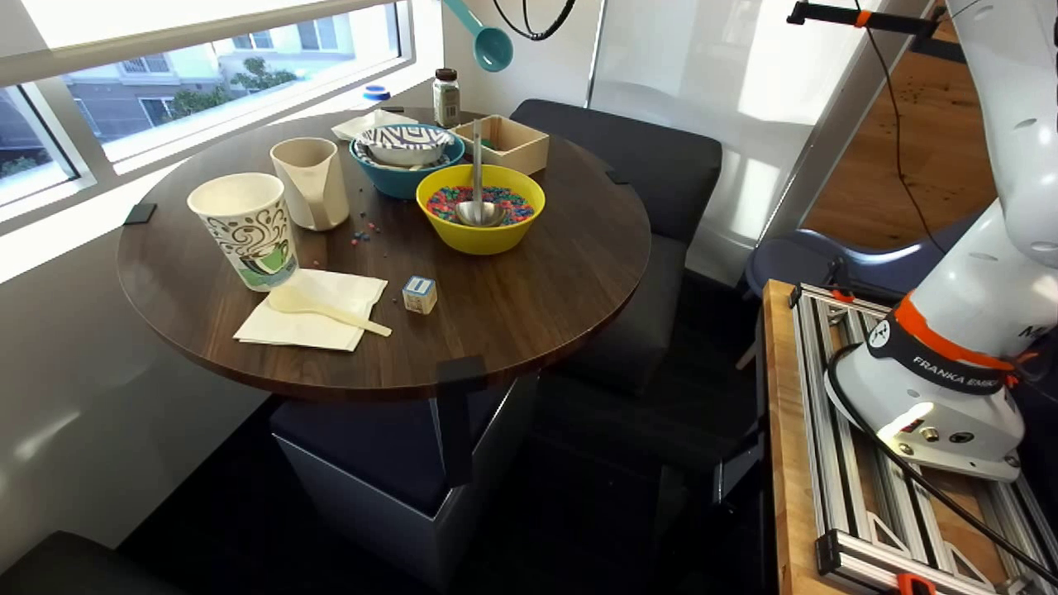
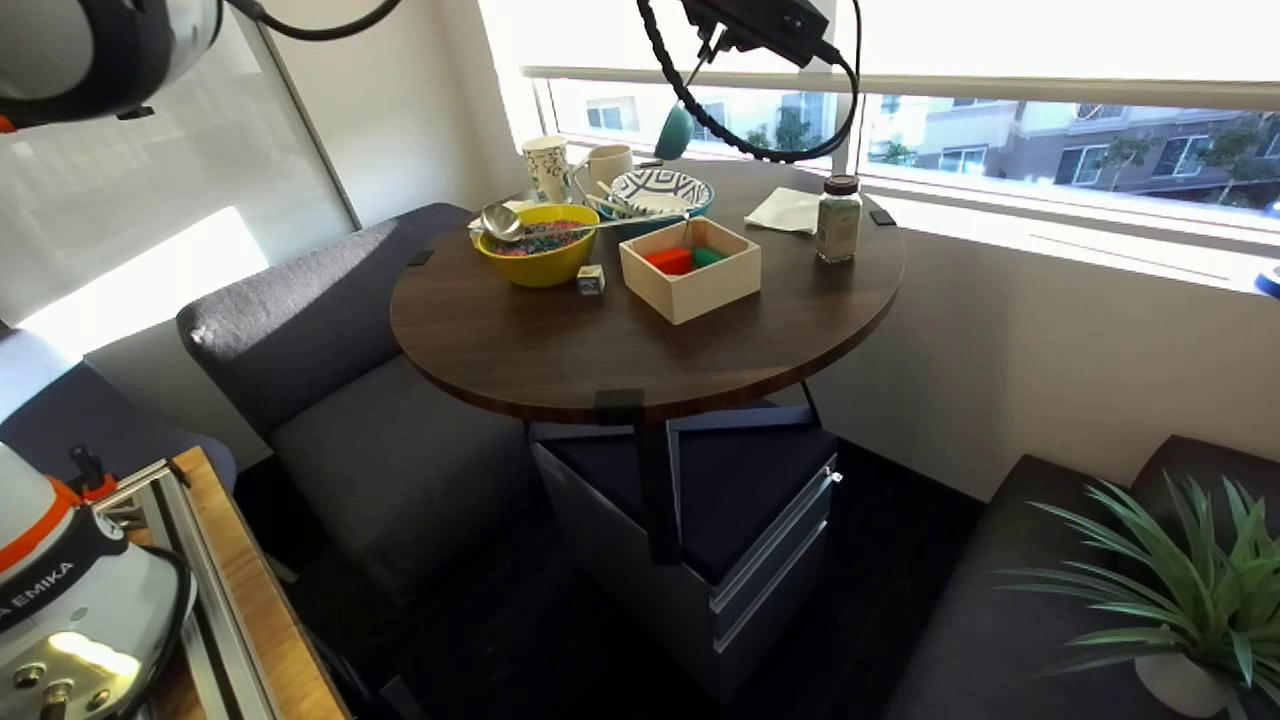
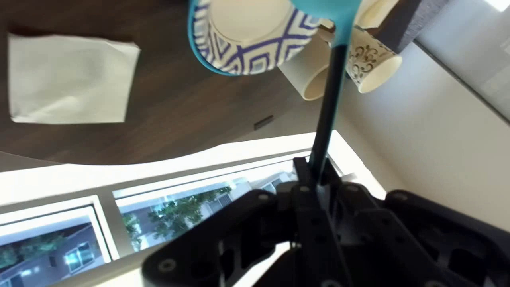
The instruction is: Use the scooper to put some of the cereal into the white bowl
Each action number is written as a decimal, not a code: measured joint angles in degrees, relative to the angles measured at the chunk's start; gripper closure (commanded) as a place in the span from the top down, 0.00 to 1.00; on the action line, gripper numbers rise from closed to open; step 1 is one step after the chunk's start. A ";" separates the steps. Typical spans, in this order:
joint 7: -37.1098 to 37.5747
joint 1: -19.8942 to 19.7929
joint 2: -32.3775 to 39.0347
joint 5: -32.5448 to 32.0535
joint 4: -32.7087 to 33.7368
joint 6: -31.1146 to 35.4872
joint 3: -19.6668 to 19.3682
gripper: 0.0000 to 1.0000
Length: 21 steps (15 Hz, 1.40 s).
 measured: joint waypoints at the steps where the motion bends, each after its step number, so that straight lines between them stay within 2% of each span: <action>1: -1.09 -0.12 -1.50 1.56 -2.10 -0.03 0.98 0.02; 3: -3.75 -0.39 -4.42 5.71 -7.14 -0.02 3.07 0.02; 4: -5.39 -0.48 -5.70 7.50 -9.72 -0.04 4.02 0.08; 5: -5.78 -0.32 -6.21 7.67 -10.71 -0.01 4.25 0.08; 8: -5.75 -0.41 -6.12 7.66 -10.42 0.00 4.13 0.08; 9: -5.75 -0.58 -6.11 7.66 -10.42 0.00 4.09 0.02; 13: -5.80 -0.30 -6.08 6.89 -10.60 0.92 3.86 0.02; 16: -7.03 1.72 -6.22 4.12 -12.69 3.98 3.78 0.02; 21: -9.63 6.38 -8.11 2.42 -20.95 10.59 4.00 0.02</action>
